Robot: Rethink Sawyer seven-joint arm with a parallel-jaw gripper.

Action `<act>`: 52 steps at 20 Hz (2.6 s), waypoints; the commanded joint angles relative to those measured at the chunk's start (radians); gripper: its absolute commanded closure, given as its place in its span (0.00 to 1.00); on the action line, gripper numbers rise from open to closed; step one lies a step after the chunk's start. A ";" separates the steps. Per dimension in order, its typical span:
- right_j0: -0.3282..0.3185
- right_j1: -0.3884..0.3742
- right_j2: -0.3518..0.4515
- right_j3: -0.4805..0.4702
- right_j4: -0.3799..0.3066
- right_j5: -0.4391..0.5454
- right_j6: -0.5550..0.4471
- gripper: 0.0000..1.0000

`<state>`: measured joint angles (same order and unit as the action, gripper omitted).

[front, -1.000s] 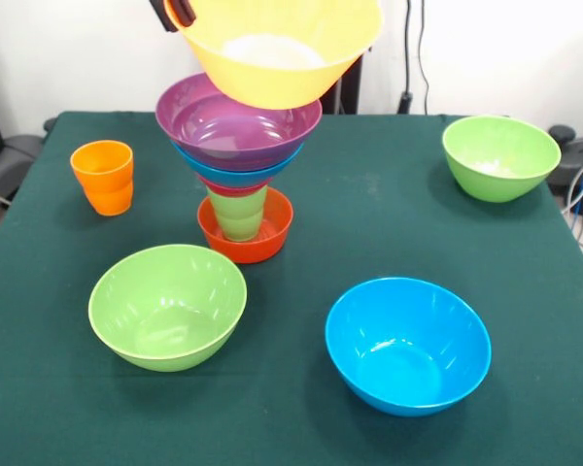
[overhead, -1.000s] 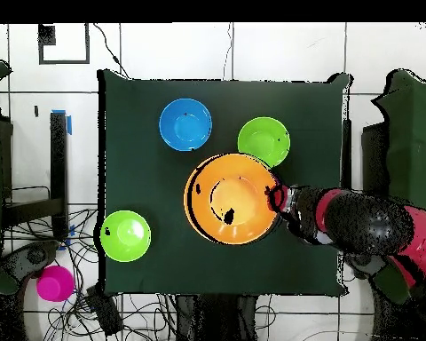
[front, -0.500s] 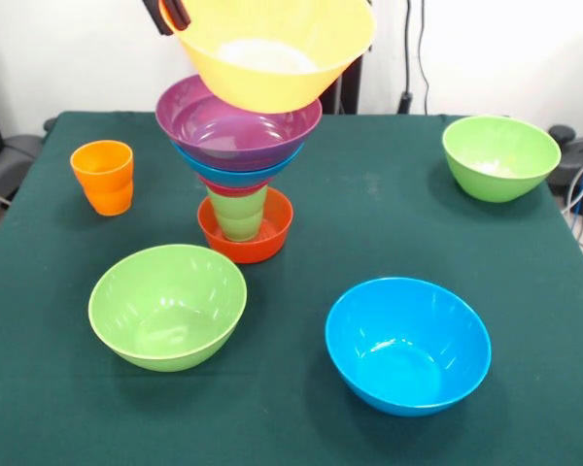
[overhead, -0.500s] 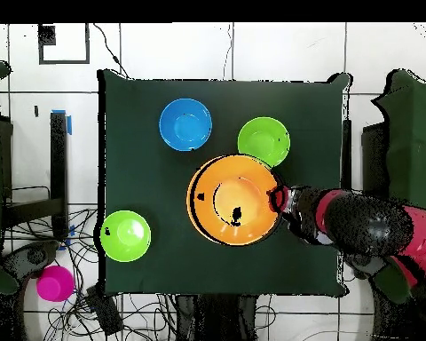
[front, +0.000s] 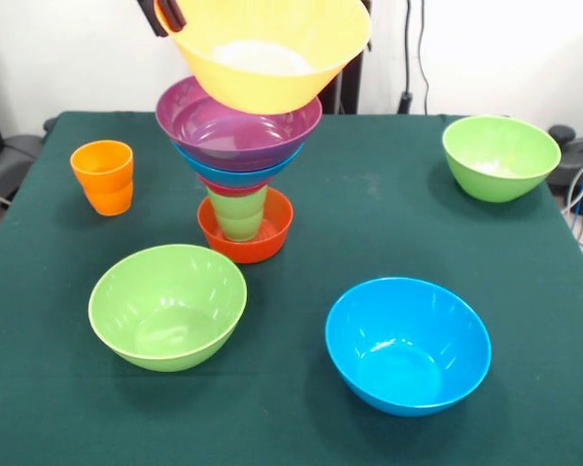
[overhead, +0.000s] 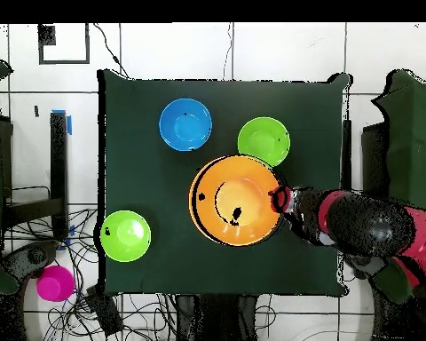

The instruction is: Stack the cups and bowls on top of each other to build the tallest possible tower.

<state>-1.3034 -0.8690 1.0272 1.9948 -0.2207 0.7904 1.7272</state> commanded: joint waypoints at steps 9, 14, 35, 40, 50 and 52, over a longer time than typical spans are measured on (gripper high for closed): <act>0.017 0.075 0.006 -0.069 -0.103 0.049 -0.187 1.00; 0.014 0.086 0.007 -0.078 -0.119 0.042 -0.186 1.00; 0.004 0.131 0.018 -0.095 -0.123 0.077 -0.200 1.00; 0.000 0.147 0.024 -0.094 -0.117 0.082 -0.204 1.00; 0.001 0.177 0.028 -0.110 -0.122 0.092 -0.212 1.00; 0.003 0.183 0.026 -0.121 -0.127 0.093 -0.217 1.00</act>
<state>-1.3244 -0.7306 1.0332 1.9343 -0.2992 0.7940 1.7272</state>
